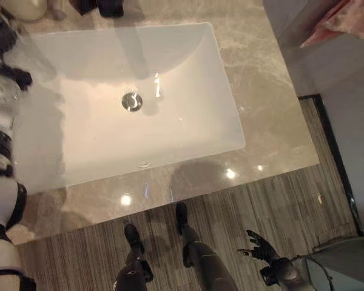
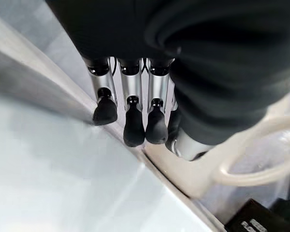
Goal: Put brush and paste in cup on sink, flatten towel.
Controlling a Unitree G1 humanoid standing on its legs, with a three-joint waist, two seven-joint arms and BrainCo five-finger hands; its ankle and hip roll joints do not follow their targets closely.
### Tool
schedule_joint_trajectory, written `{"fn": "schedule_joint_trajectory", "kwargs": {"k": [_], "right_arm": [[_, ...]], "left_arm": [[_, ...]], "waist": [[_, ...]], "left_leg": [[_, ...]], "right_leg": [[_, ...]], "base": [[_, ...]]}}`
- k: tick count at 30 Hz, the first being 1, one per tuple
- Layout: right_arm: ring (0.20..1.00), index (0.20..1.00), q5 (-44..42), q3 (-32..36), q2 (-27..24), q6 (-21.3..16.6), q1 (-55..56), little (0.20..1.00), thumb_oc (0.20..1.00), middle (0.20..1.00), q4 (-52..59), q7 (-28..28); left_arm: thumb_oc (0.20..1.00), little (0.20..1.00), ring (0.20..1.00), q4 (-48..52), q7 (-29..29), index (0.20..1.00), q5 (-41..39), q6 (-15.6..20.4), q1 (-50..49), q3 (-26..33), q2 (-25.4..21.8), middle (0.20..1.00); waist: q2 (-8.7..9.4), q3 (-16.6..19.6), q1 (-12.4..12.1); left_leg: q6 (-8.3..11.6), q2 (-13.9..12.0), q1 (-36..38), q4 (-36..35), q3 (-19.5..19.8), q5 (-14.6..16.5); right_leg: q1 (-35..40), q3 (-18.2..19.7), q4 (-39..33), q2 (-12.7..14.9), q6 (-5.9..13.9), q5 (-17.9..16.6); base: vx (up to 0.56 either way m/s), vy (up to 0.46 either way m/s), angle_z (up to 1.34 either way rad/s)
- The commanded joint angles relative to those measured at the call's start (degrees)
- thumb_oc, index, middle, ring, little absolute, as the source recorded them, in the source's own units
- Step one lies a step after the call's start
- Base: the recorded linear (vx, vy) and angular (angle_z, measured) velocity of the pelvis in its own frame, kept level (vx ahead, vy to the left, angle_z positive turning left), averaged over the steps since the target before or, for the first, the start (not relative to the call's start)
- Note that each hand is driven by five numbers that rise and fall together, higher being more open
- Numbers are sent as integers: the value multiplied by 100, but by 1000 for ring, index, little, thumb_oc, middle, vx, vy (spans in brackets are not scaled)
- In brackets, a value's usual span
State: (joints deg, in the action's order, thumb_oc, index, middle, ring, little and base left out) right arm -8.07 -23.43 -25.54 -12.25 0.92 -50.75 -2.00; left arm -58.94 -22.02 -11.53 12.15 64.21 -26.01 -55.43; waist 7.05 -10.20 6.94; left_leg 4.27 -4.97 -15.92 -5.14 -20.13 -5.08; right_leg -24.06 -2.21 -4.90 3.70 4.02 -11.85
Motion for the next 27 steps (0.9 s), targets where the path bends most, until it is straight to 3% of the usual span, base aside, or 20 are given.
{"fn": "schedule_joint_trajectory", "kwargs": {"k": [1, 6, 8, 9, 10, 12, 13, 14, 17, 18, 21, 22, 23, 24, 25, 26, 27], "right_arm": [[1000, 1000, 410, 238, -201, 132, 445, 1000, 1000, 1000, -473, -39], [1000, 1000, 578, 396, -139, 208, 521, 1000, 1000, 1000, -804, -43], [1000, 1000, 706, 670, -98, 270, 616, 1000, 1000, 1000, -886, -12], [1000, 1000, 753, 735, -56, 276, 632, 1000, 1000, 1000, -972, -43], [1000, 1000, 839, 877, 49, 296, 631, 1000, 1000, 1000, -1152, -35], [1000, 1000, 881, 1004, 78, 292, 645, 1000, 1000, 1000, -1196, -50], [1000, 1000, 821, 1193, 168, 237, 724, 1000, 1000, 1000, -1179, -43], [1000, 1000, 822, 1180, 156, 235, 728, 1000, 1000, 1000, -1179, -43], [1000, 1000, 856, 1212, 215, 180, 806, 1000, 1000, 1000, -1334, -28], [1000, 1000, 920, 1190, 206, 167, 873, 1000, 1000, 1000, -1343, -7], [1000, 1000, 999, 1154, 194, 195, 927, 1000, 1000, 1000, -1313, -2], [1000, 1000, 969, 1162, 195, 211, 893, 1000, 1000, 1000, -1348, -40], [1000, 1000, 977, 1200, 120, 243, 801, 1000, 1000, 1000, -1402, -76], [1000, 1000, 998, 1195, 19, 277, 702, 1000, 1000, 1000, -1377, -102], [1000, 1000, 1032, 1201, -86, 308, 531, 1000, 1000, 1000, -1459, -135], [1000, 1000, 1069, 1195, -184, 338, 371, 1000, 1000, 1000, -1518, -136], [1000, 1000, 1087, 1168, -264, 338, 240, 1000, 1000, 1000, -1516, -152]], "left_arm": [[200, 200, 200, 617, -345, 200, 357, 160, -908, 924, -228, 200], [200, 200, 200, 1562, -410, 200, 403, 262, -2193, 1755, -288, 200], [200, 200, 200, 2942, -232, 200, 49, 572, -3858, 2964, -301, 200], [200, 200, 200, 3283, -126, 200, -108, 685, -4430, 3307, -116, 200], [200, 200, 200, 3988, -13, 200, -159, 814, -5546, 4033, 325, 200], [200, 200, 200, 4540, 66, 200, -112, 872, -6609, 4707, 902, 200], [200, 200, 200, 4889, 50, 200, 88, 925, -7536, 5208, 1666, 200], [200, 200, 200, 4922, 55, 200, 92, 916, -7573, 5231, 1691, 200], [200, 200, 200, 4901, -1, 200, 313, 848, -8241, 5570, 2336, 200], [200, 200, 200, 4560, -46, 200, 231, 834, -8537, 5686, 2751, 200], [200, 200, 200, 3632, -53, 200, -522, 832, -8576, 5743, 3195, 200], [200, 200, 200, 2734, -22, 200, -914, 724, -8415, 5630, 3305, 200], [200, 200, 200, 2035, 326, 200, -968, 449, -8418, 5124, 3370, 200], [297, 297, 297, 1258, 627, 297, -1099, 193, -8369, 4848, 3467, 297], [523, 523, 523, 379, 954, 523, -948, -47, -8191, 4377, 3521, 523], [944, 944, 944, -40, 1161, 944, -792, -164, -8053, 4022, 3542, 944], [1000, 1000, 1000, -485, 1395, 1000, -657, -270, -7912, 3644, 3628, 1000]], "waist": [[-345, 281, -163], [-442, 484, -276], [-514, 690, -411], [-539, 756, -447], [-550, 842, -571], [-601, 914, -620], [-627, 924, -760], [-638, 923, -748], [-659, 941, -873], [-656, 911, -946], [-656, 900, -1010], [-669, 896, -992], [-699, 913, -963], [-727, 909, -932], [-764, 899, -907], [-793, 861, -900], [-802, 829, -880]], "left_leg": [[255, -336, 401, 14, 908, -121], [245, -318, 686, 14, 976, -111], [241, -335, 918, 14, 1008, -101], [244, -342, 985, 14, 1017, -96], [233, -367, 1114, 14, 1018, -86], [224, -414, 1262, 14, 1016, -85], [228, -483, 1408, 14, 1021, -137], [231, -485, 1421, 14, 1020, -134], [229, -517, 1517, 14, 1068, -224], [236, -541, 1552, 14, 1123, -312], [269, -590, 1549, 14, 1213, -434], [277, -600, 1571, 14, 1218, -471], [254, -590, 1592, 14, 1248, -513], [223, -563, 1641, 14, 1257, -494], [179, -512, 1641, 55, 1320, -488], [141, -423, 1636, 139, 1499, -465], [90, -298, 1564, 260, 1763, -379]], "right_leg": [[766, -178, -10, 461, 665, -95], [1128, -244, -10, 438, 624, 36], [1390, -309, -10, 402, 584, 147], [1468, -317, -10, 386, 568, 180], [1618, -345, -10, 351, 539, 256], [1779, -346, 2, 293, 494, 352], [1944, -389, 89, 217, 420, 487], [1957, -390, 87, 214, 419, 489], [2162, -461, 7, 158, 348, 571], [2267, -538, -8, 109, 299, 644], [2388, -659, -8, 34, 222, 729], [2433, -664, -8, 3, 196, 750], [2440, -653, -10, -23, 182, 762], [2464, -613, -10, -24, 181, 762], [2441, -563, -9, -14, 178, 731], [2456, -505, 1, -3, 170, 720], [2432, -442, 13, 11, 161, 698]], "base": [[135, -58, 35], [43, -40, 16], [37, -64, 14], [14, -105, 1], [0, -111, 7], [6, -121, 10], [6, -101, 5], [-6, -110, 9], [-8, -80, 12], [-22, -119, 1], [-30, -112, 21], [-24, -75, 35], [-19, -54, 22], [-33, -12, 4], [-38, 27, -2], [-68, 46, -6], [-75, 62, -10]]}}
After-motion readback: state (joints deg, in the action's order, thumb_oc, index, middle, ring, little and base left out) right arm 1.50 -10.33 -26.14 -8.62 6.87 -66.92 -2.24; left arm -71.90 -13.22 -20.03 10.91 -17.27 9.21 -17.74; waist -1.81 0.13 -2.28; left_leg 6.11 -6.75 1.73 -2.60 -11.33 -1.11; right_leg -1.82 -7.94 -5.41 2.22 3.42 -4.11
